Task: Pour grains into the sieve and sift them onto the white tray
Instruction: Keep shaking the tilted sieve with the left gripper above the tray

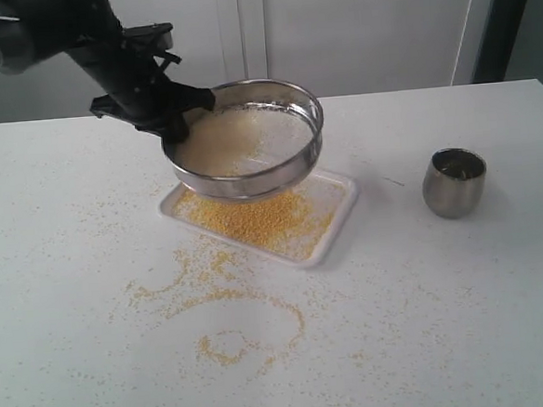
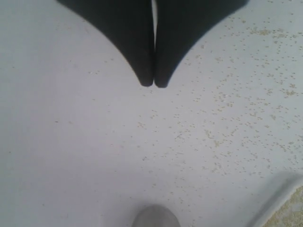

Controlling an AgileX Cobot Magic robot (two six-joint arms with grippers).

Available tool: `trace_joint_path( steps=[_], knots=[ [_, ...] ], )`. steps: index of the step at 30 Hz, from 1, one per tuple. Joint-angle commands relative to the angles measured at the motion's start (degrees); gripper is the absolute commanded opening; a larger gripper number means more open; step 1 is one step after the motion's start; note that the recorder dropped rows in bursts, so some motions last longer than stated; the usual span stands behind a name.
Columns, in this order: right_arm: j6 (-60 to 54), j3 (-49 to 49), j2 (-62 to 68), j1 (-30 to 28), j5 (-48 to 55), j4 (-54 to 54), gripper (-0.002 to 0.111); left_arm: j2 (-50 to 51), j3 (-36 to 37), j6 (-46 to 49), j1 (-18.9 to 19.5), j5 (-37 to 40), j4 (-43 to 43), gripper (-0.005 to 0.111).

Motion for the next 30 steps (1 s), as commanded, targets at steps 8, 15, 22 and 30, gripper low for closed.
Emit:
trace_joint_path(
  steps=[8,15,22,30],
  knots=[
    [-0.26,0.01,-0.23,-0.08,-0.27,-0.18,0.000,-1.22,1.40,5.45,0.49,-1.12,-13.21,0.000],
    [-0.26,0.01,-0.23,-0.08,-0.27,-0.18,0.000,-1.95,-0.33,-10.32,-2.44,0.52,16.53,0.000],
    [-0.26,0.01,-0.23,-0.08,-0.27,-0.18,0.000,1.80,1.64,10.72,-3.87,-2.71,-14.22,0.000],
    [-0.26,0.01,-0.23,-0.08,-0.17,-0.07,0.000,-1.39,-0.29,-4.94,1.56,-1.26,-0.86,0.000]
  ],
)
